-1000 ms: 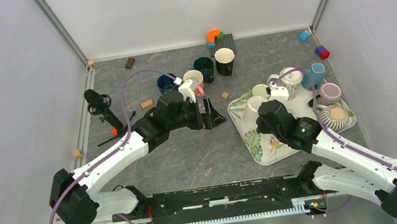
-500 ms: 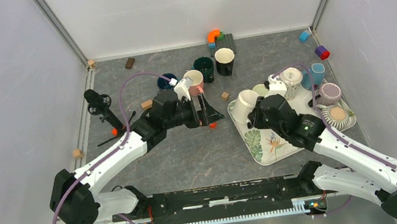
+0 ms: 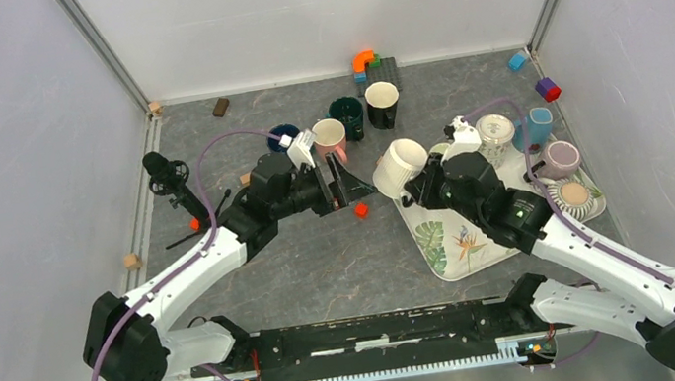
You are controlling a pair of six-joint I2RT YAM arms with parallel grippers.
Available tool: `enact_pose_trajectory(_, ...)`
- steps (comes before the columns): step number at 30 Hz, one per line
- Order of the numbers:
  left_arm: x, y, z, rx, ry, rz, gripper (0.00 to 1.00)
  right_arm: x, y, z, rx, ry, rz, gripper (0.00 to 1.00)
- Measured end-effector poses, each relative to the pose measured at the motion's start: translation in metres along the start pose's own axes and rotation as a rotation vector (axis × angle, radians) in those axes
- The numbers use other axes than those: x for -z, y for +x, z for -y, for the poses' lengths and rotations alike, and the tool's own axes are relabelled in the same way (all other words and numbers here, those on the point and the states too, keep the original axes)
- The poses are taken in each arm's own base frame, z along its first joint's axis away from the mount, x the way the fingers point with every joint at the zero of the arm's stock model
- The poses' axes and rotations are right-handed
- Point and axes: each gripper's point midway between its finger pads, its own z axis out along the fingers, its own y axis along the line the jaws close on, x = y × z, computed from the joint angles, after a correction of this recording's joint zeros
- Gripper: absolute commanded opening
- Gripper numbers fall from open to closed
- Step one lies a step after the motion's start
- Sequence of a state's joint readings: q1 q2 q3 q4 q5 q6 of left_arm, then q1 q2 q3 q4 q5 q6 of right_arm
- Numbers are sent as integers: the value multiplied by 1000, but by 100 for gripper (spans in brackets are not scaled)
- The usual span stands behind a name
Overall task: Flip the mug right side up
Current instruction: Turn over the cup on the tray.
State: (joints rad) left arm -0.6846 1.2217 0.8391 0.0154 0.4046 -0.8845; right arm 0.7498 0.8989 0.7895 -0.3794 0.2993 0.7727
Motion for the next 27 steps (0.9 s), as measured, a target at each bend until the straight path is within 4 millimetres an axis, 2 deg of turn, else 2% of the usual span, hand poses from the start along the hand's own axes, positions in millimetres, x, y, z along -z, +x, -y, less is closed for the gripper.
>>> enact_pose_trajectory(15, 7, -15, 10, 107, 57, 46, 100, -10, -14, -33, -62, -122, 42, 0)
enact_pose_trajectory(22, 16, -30, 21, 159, 116, 97, 100, -10, -33, -54, -110, -202, 109, 0)
enact_pose_trajectory(27, 17, -32, 22, 209, 149, 110, 99, -10, -44, -65, -159, -256, 158, 0)
